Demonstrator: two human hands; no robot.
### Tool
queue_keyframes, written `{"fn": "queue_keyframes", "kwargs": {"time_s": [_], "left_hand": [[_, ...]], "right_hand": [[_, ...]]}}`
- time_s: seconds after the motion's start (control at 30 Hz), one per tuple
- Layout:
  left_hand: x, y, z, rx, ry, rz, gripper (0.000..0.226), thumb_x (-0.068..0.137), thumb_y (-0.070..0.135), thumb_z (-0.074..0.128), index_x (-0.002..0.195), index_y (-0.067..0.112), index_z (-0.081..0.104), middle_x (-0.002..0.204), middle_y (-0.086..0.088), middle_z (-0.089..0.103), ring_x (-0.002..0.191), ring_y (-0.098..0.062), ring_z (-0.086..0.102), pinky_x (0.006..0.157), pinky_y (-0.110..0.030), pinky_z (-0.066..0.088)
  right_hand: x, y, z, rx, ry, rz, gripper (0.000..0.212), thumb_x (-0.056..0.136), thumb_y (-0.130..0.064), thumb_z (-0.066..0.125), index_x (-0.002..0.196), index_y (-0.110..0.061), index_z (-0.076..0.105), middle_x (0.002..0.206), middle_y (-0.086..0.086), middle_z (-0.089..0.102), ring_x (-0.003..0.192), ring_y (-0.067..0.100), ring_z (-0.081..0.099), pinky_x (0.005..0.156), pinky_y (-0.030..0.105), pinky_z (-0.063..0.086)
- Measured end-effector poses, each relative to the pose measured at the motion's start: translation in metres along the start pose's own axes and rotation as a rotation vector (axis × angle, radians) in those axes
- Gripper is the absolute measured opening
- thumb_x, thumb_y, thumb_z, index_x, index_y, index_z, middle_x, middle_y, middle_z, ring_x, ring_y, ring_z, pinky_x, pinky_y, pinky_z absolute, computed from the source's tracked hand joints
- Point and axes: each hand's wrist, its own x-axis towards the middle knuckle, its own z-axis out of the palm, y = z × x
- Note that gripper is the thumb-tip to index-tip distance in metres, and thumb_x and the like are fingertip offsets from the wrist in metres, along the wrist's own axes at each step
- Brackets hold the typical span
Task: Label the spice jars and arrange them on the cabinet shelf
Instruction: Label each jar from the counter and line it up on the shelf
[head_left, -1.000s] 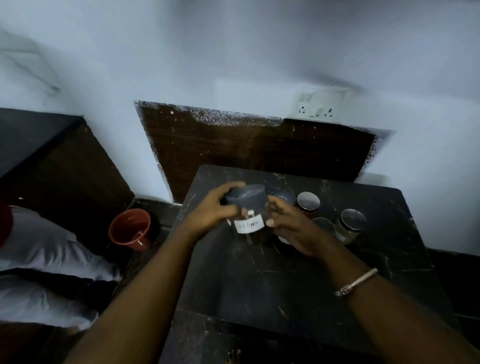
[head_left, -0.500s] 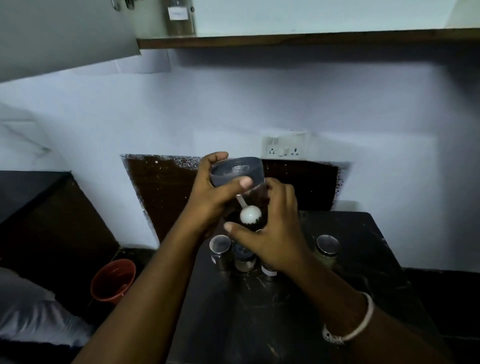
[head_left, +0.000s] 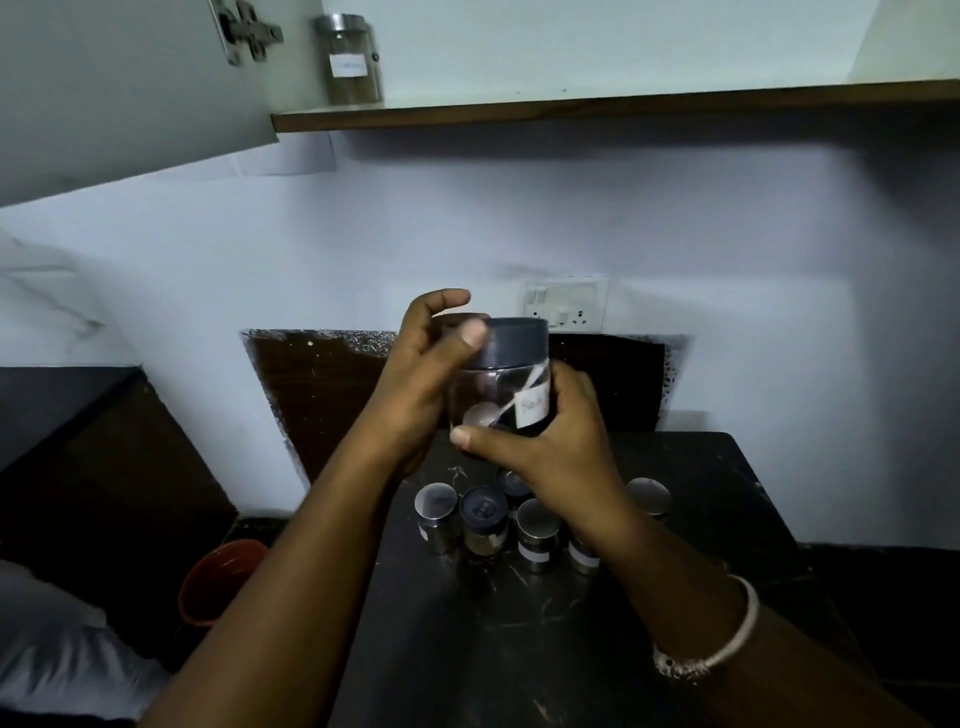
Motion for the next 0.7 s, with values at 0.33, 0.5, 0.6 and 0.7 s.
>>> {"fn": "queue_keyframes", "kwargs": {"time_s": [0.33,0.5,0.6,0.7], "left_hand": [[0.021,0.04,0.006,-0.38,-0.172,0.0,0.102,0.044,0.033,0.097,0.127,0.009,0.043,0.133,-0.033,0.035,0.119,-0.05,0.038,0.1,-0.062,0.027],[0.032,0.047,0.011,-0.373,-0.236,0.013,0.096,0.046,0.034,0.097,0.123,0.011,0.045,0.124,-0.029,0.041,0.113,-0.047,0.041,0.091,-0.05,0.038],[0.041,0.048,0.009,-0.329,-0.216,0.038,0.081,0.045,0.035,0.098,0.11,0.014,0.053,0.109,-0.019,0.055,0.101,-0.045,0.052,0.087,-0.048,0.041],[0.05,0.054,0.005,-0.298,-0.214,0.062,0.079,0.047,0.035,0.098,0.111,0.018,0.055,0.107,-0.012,0.059,0.092,-0.035,0.061,0.082,-0.045,0.047]], "right_hand": [[0.008,-0.026,-0.021,0.29,-0.323,-0.267,0.09,0.073,-0.018,0.084,0.142,-0.032,0.028,0.14,0.009,0.055,0.128,0.025,0.062,0.1,0.045,0.058],[0.015,-0.029,-0.023,0.292,-0.247,-0.293,0.09,0.074,-0.017,0.085,0.143,-0.031,0.03,0.136,0.008,0.059,0.124,0.026,0.065,0.095,0.041,0.06],[0.021,-0.033,-0.027,0.266,-0.25,-0.278,0.091,0.072,-0.018,0.084,0.143,-0.03,0.029,0.134,0.003,0.06,0.124,0.026,0.065,0.098,0.048,0.059],[0.027,-0.043,-0.028,0.259,-0.258,-0.265,0.088,0.071,-0.022,0.084,0.141,-0.035,0.031,0.134,0.0,0.062,0.125,0.025,0.065,0.099,0.05,0.059]]}}
